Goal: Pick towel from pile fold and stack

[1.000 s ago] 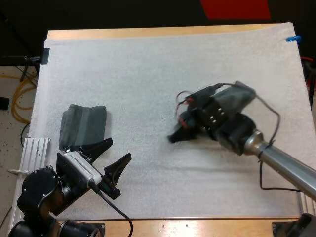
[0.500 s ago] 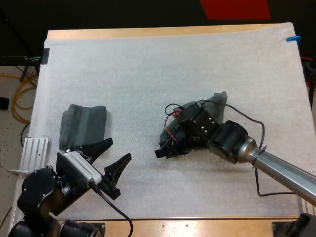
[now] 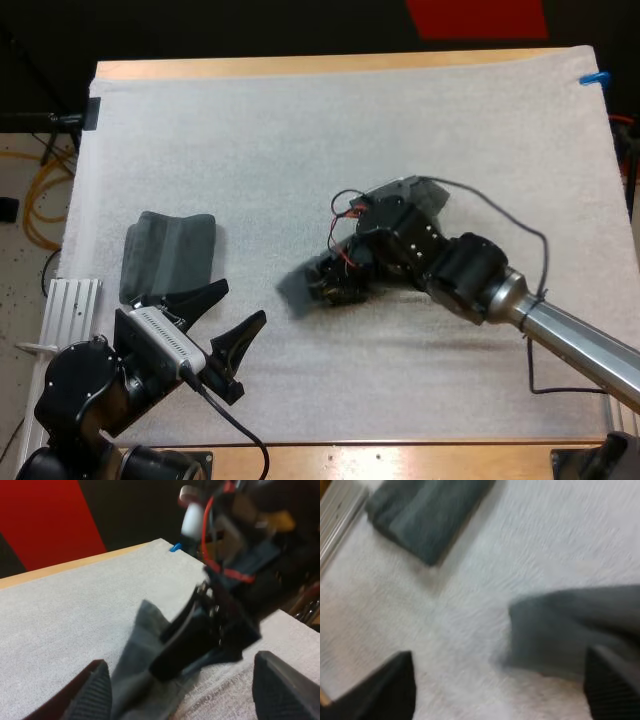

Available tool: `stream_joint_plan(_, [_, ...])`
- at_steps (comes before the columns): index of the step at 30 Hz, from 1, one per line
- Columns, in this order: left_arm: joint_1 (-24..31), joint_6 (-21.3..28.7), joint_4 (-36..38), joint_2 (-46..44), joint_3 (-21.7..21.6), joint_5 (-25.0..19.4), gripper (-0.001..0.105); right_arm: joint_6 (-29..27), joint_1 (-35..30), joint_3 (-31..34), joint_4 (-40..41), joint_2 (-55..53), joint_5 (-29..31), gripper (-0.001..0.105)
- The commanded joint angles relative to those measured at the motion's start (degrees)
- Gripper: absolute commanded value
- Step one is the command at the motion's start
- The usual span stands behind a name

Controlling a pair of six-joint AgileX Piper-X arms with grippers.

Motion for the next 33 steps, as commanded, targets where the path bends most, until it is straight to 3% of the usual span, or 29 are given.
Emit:
stream_joint_plan(1, [-0.4, -0.6, -0.6, 0.2, -0.4, 0.3, 0.059, -1.9, -0.1, -1.2, 2.1, -1.3, 3.3, 0.068])
stream_joint_plan(7, [-0.4, -0.6, -0.6, 0.2, -0.4, 0.3, 0.059, -5.6, -0.6, -1.4, 10.9, -3.0, 15.2, 0.059])
stream_joint_plan(14, [-0.4, -0.6, -0.6, 0.2, -0.4, 0.3, 0.059, -6.1, -6.7, 3.9, 14.1, -3.0, 15.7, 0.059])
stream_joint_plan(20, [-0.4, -0.6, 0.1, 0.2, -0.4, 0.3, 0.059, -6.1, -14.0, 11.6, 10.2, -3.0, 13.4, 0.059])
stream_joint_plan(25, [-0.4, -0.6, 0.3, 0.2, 0.5, 0.3, 0.059, -6.1, -19.8, 17.8, 0.5, -0.5, 6.0, 0.059])
stream_joint_plan(33, [-0.4, -0.6, 5.7, 0.2, 2.2, 0.3, 0.059, -6.1, -21.8, 18.2, -4.3, 7.4, 3.0, 0.059])
